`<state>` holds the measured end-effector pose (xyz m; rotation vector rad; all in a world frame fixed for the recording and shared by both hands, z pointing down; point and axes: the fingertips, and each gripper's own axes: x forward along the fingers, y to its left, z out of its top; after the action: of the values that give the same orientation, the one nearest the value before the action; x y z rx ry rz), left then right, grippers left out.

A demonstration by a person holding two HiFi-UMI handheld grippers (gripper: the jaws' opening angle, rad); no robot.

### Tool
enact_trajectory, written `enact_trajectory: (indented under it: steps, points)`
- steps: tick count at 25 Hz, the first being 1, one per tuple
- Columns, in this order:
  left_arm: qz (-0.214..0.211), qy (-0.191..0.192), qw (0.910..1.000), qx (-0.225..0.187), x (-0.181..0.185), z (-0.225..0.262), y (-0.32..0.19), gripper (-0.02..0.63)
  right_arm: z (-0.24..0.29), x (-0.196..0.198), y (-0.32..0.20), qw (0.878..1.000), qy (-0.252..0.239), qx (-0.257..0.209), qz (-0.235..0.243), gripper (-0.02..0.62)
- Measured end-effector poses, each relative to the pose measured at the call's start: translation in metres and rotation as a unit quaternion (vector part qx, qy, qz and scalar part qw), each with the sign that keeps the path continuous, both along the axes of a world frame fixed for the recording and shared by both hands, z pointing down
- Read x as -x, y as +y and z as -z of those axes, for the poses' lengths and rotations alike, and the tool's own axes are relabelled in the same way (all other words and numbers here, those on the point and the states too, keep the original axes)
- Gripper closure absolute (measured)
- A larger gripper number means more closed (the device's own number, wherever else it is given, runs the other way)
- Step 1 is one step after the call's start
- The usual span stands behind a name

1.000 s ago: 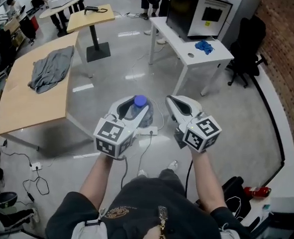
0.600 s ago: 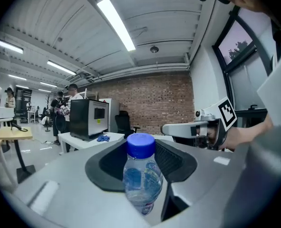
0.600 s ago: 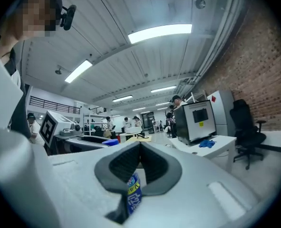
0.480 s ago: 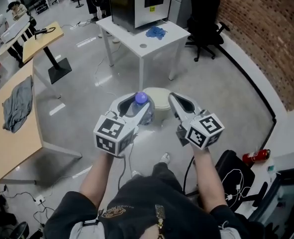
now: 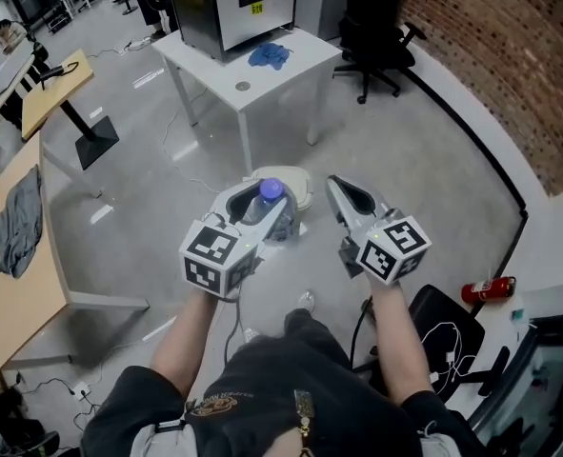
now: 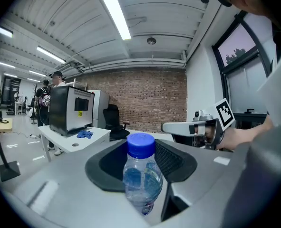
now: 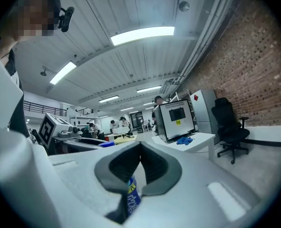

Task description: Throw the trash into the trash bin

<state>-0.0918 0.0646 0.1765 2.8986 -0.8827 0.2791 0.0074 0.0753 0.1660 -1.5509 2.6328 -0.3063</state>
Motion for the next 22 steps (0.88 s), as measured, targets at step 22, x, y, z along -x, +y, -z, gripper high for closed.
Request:
enact_trajectory:
  steps: [22]
  points:
    - [0.063,-0.046,0.9963,0.036,-0.069,-0.036,-0.08,0.417,-0.036,-0.066,-0.114,0.995,-0.083,0.024,0.052,0.592]
